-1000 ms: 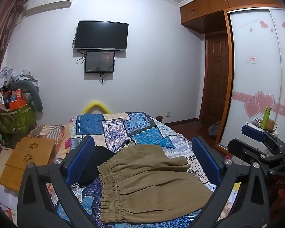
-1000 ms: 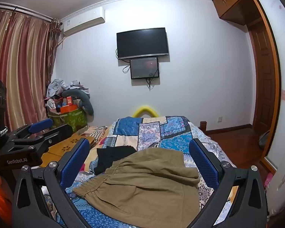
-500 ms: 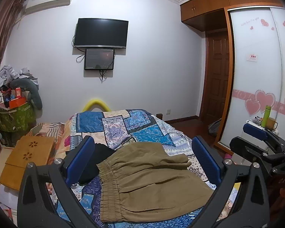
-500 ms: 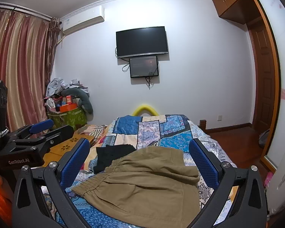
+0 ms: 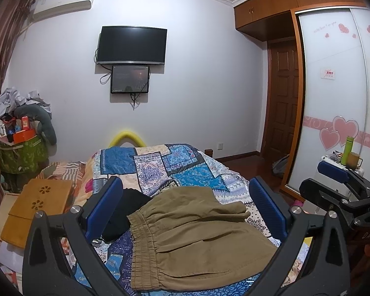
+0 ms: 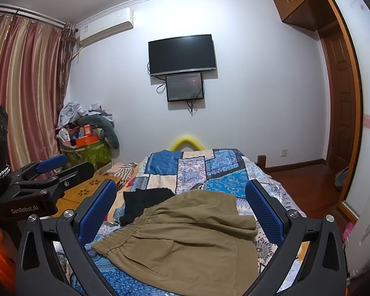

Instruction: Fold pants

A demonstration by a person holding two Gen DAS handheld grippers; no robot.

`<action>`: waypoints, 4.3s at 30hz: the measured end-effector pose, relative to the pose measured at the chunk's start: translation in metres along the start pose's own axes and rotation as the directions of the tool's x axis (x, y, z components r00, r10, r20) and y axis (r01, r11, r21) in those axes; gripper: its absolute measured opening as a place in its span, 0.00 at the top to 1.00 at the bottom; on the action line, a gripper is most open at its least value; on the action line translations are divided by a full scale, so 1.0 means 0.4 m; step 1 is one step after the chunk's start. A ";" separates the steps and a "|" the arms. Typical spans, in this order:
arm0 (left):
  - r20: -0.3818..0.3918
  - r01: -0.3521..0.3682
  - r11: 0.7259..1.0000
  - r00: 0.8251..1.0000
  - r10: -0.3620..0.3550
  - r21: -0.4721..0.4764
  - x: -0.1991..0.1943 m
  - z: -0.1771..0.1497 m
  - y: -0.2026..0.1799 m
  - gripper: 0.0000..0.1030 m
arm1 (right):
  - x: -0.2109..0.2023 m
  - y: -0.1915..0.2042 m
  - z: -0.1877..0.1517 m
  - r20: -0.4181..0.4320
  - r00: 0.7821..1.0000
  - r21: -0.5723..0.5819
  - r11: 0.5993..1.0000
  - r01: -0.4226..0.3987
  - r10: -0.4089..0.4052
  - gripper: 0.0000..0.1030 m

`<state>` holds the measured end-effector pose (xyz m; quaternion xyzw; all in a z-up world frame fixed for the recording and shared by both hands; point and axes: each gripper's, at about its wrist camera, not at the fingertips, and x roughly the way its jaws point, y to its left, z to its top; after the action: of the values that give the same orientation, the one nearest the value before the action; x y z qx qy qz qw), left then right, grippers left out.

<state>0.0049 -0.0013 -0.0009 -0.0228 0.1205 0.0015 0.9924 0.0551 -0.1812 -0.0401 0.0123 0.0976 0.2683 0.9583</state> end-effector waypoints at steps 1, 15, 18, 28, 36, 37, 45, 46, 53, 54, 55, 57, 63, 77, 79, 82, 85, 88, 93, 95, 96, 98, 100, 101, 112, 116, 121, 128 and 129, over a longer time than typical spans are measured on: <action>0.001 0.000 1.000 1.000 0.000 0.001 -0.001 0.000 -0.001 0.00 | 0.000 -0.001 0.000 0.001 1.000 0.000 1.000 0.001 -0.001 0.00; 0.016 -0.006 1.000 1.000 0.005 0.030 -0.016 0.000 -0.024 0.00 | -0.010 -0.007 -0.002 0.012 1.000 0.009 1.000 0.013 -0.013 0.00; 0.020 -0.004 0.999 1.000 0.003 0.032 -0.019 0.001 -0.026 0.00 | -0.010 -0.008 -0.003 0.014 1.000 0.011 1.000 0.014 -0.014 0.00; 0.023 -0.005 0.999 1.000 0.004 0.036 -0.013 0.008 -0.025 0.00 | -0.010 -0.012 -0.008 0.020 1.000 0.015 1.000 0.017 -0.017 0.00; 0.025 -0.005 0.999 1.000 0.005 0.038 -0.014 0.007 -0.025 0.00 | -0.012 -0.015 -0.009 0.022 1.000 0.016 1.000 0.019 -0.019 0.00; 0.025 -0.006 0.999 1.000 0.005 0.038 -0.013 0.009 -0.026 0.00 | -0.012 -0.015 -0.010 0.022 1.000 0.016 1.000 0.019 -0.019 0.00; 0.022 -0.004 0.999 1.000 0.003 0.036 -0.004 0.009 -0.025 0.00 | -0.008 -0.026 -0.010 0.017 0.999 0.015 1.000 0.027 -0.027 0.00; 0.021 -0.005 0.999 1.000 0.004 0.037 0.000 0.009 -0.024 0.00 | -0.006 -0.028 -0.009 0.016 0.999 0.016 0.999 0.028 -0.028 0.00; -0.023 0.014 1.000 1.000 -0.013 0.022 0.060 -0.003 -0.012 0.00 | 0.031 -0.049 -0.025 -0.016 0.999 0.014 0.999 0.051 -0.051 0.00; -0.034 0.017 1.000 0.999 -0.016 0.020 0.078 -0.003 -0.007 0.00 | 0.043 -0.060 -0.031 -0.027 0.998 0.017 0.998 0.059 -0.058 0.00; -0.049 0.018 1.000 0.999 -0.017 0.018 0.100 -0.005 -0.002 0.00 | 0.048 -0.066 -0.036 -0.032 0.998 0.019 0.998 0.061 -0.061 0.00; -0.079 0.018 1.000 0.997 -0.017 0.013 0.139 -0.013 0.008 0.00 | 0.072 -0.090 -0.050 -0.058 0.996 0.028 0.997 0.072 -0.070 0.00; -0.253 -0.014 1.000 0.968 0.010 -0.015 0.322 -0.051 0.071 0.00 | 0.163 -0.193 -0.107 -0.166 0.979 0.061 0.990 0.127 -0.115 0.00; -0.594 -0.077 0.997 0.801 0.078 0.027 0.639 -0.222 0.238 0.25 | 0.396 -0.419 -0.292 -0.529 0.849 0.203 0.968 0.146 -0.017 0.06; -0.639 -0.063 0.998 0.766 0.065 0.025 0.668 -0.251 0.254 0.32 | 0.419 -0.435 -0.315 -0.569 0.822 0.231 0.963 0.142 0.016 0.11; -0.704 -0.047 0.998 0.708 0.053 0.028 0.702 -0.295 0.272 0.34 | 0.451 -0.455 -0.343 -0.615 0.786 0.250 0.960 0.129 0.054 0.25; -0.754 -0.056 0.998 0.655 0.046 0.013 0.729 -0.335 0.296 0.34 | 0.480 -0.467 -0.369 -0.656 0.749 0.259 0.959 0.112 0.090 0.31; -0.797 -0.061 0.996 0.604 -0.010 -0.059 0.751 -0.379 0.320 0.33 | 0.505 -0.465 -0.394 -0.691 0.713 0.285 0.951 0.118 0.119 0.32; -0.817 -0.102 0.984 0.573 -0.061 -0.145 0.760 -0.408 0.350 0.17 | 0.528 -0.479 -0.431 -0.687 0.699 0.364 0.927 0.092 0.201 0.31; -0.819 -0.097 0.980 0.567 -0.091 -0.176 0.763 -0.411 0.357 0.17 | 0.528 -0.495 -0.439 -0.680 0.694 0.408 0.908 0.091 0.236 0.31; -0.818 -0.090 0.979 0.565 -0.103 -0.185 0.764 -0.411 0.357 0.17 | 0.526 -0.500 -0.444 -0.677 0.693 0.424 0.901 0.090 0.249 0.31; -0.814 -0.072 0.982 0.572 -0.102 -0.174 0.761 -0.411 0.349 0.18 | 0.519 -0.494 -0.445 -0.668 0.699 0.434 0.897 0.088 0.255 0.34; -0.805 -0.049 0.990 0.588 -0.080 -0.134 0.757 -0.408 0.333 0.21 | 0.511 -0.491 -0.439 -0.665 0.707 0.424 0.901 0.091 0.242 0.52; -0.801 -0.043 0.994 0.596 -0.059 -0.105 0.754 -0.408 0.325 0.21 | 0.506 -0.490 -0.437 -0.664 0.710 0.419 0.903 0.094 0.234 0.66; -0.751 -0.032 0.994 0.652 0.102 0.107 0.735 -0.404 0.317 0.21 | 0.520 -0.432 -0.423 -0.706 0.706 0.128 0.990 0.056 0.051 0.95; -0.745 -0.032 0.990 0.655 0.124 0.137 0.732 -0.405 0.312 0.21 | 0.515 -0.449 -0.431 -0.714 0.699 0.127 0.989 0.077 0.037 0.96; -0.750 -0.012 0.992 0.653 0.106 0.129 0.735 -0.395 0.315 0.21 | 0.509 -0.439 -0.421 -0.726 0.688 0.109 0.990 0.089 0.018 0.94; -0.734 -0.070 0.994 0.670 0.110 0.085 0.732 -0.329 0.360 0.21 | 0.473 -0.455 -0.350 -0.702 0.711 0.144 0.986 0.083 0.043 0.89; -0.735 -0.074 0.995 0.671 0.103 0.071 0.736 -0.323 0.367 0.20 | 0.468 -0.461 -0.334 -0.685 0.727 0.162 0.983 0.082 0.052 0.86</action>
<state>0.2587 0.1389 -0.2031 0.0020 0.5112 0.0382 0.8586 0.2803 -0.2460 -0.2191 -0.0016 0.4689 0.2360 0.8511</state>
